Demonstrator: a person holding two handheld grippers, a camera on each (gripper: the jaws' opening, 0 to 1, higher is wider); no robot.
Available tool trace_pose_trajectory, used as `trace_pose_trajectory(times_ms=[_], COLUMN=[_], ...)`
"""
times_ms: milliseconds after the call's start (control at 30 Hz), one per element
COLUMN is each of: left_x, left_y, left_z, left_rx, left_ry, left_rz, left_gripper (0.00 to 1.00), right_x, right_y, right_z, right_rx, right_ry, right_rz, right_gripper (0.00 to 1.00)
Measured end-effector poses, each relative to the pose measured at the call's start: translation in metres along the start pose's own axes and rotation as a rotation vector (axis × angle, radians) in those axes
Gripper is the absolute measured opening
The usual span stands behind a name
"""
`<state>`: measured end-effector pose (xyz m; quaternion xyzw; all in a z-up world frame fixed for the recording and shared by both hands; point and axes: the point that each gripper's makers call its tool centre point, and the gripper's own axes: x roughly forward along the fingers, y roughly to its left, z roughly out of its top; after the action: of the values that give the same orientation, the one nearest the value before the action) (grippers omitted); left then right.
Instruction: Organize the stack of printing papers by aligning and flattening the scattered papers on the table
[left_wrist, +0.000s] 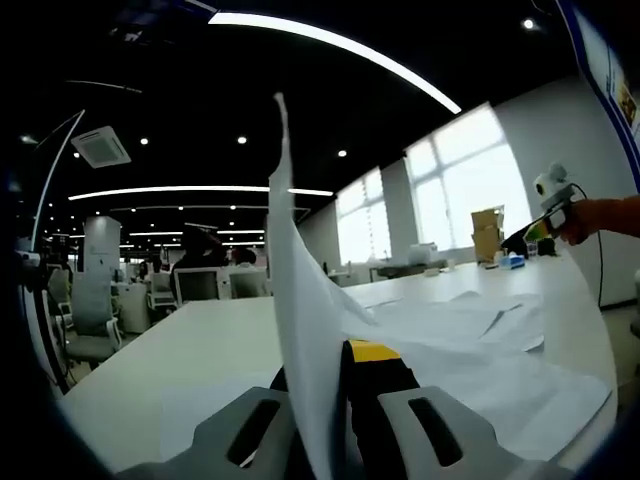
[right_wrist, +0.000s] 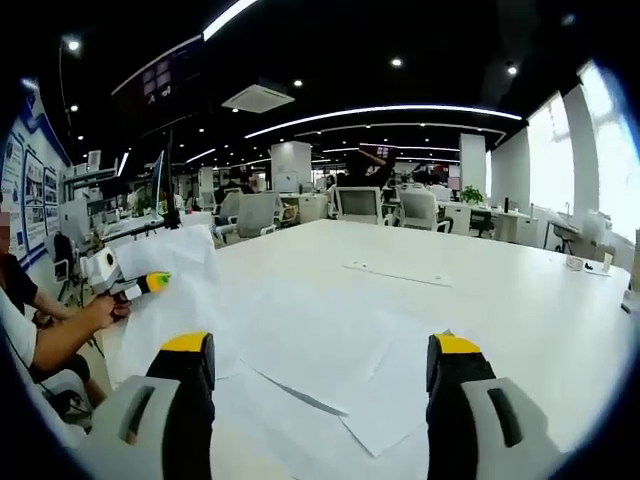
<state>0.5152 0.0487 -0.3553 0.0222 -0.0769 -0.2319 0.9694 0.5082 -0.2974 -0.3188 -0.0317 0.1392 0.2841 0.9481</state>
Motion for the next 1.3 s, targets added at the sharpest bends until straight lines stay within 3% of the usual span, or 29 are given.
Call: trace_pose_trajectory(times_ms=[367,1300], left_x=[-0.001,-0.003], left_y=[-0.001,-0.001], left_z=[0.001,0.002], left_rx=[0.008,0.008], left_ry=[-0.007,-0.016], left_rz=[-0.003,-0.002], left_gripper=[0.06,0.06], right_x=[0.008,0.028], right_y=[-0.001,-0.014], right_z=[0.001,0.000], right_rx=[-0.007,-0.002], right_ry=[-0.005,0.004], right_rz=[-0.010,-0.027], right_gripper=[0.90,0.90])
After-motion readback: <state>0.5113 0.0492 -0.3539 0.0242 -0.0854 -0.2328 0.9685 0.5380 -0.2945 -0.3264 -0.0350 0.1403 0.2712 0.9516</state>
